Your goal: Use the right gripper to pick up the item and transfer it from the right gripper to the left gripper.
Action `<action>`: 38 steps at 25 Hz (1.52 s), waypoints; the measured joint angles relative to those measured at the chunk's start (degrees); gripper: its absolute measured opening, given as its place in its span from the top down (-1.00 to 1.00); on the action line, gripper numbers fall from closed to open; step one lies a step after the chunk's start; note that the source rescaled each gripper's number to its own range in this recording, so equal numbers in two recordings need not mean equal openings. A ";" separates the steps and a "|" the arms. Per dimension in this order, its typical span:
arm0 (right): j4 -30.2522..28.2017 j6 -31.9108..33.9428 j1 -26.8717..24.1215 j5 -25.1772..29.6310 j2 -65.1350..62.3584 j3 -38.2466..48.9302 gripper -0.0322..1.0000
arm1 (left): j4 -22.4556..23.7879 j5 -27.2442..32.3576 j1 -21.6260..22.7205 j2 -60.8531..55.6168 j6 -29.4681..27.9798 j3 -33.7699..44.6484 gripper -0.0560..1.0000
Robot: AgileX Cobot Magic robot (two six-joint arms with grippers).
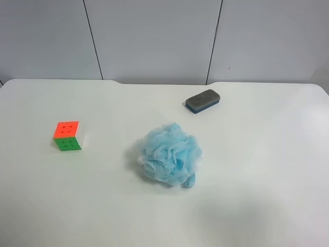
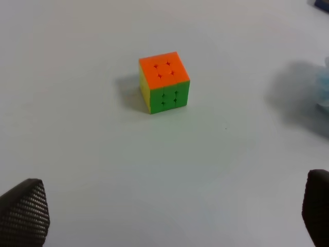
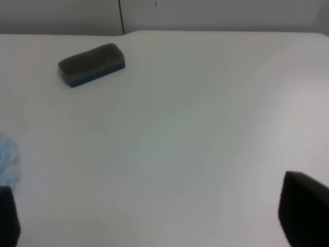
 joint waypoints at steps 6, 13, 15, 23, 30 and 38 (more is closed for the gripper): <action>0.00 0.00 0.00 0.00 0.00 0.00 -1.00 | 0.00 0.00 7.56 0.00 0.12 0.00 -1.00; 0.00 0.00 0.00 0.00 0.00 0.00 -1.00 | -0.04 0.00 15.81 0.00 0.21 0.00 -1.00; 0.00 0.00 0.00 0.00 0.00 0.00 -1.00 | -0.04 0.00 15.81 0.00 0.18 0.00 -1.00; 0.00 0.00 0.00 0.00 0.00 0.00 -1.00 | -0.04 0.00 15.81 0.00 0.18 0.00 -1.00; 0.00 0.00 0.00 0.00 0.00 0.00 -1.00 | -0.04 0.00 15.81 0.00 0.18 0.00 -1.00; 0.00 0.00 0.00 0.00 0.00 0.00 -1.00 | -0.04 0.00 15.81 0.00 0.18 0.00 -1.00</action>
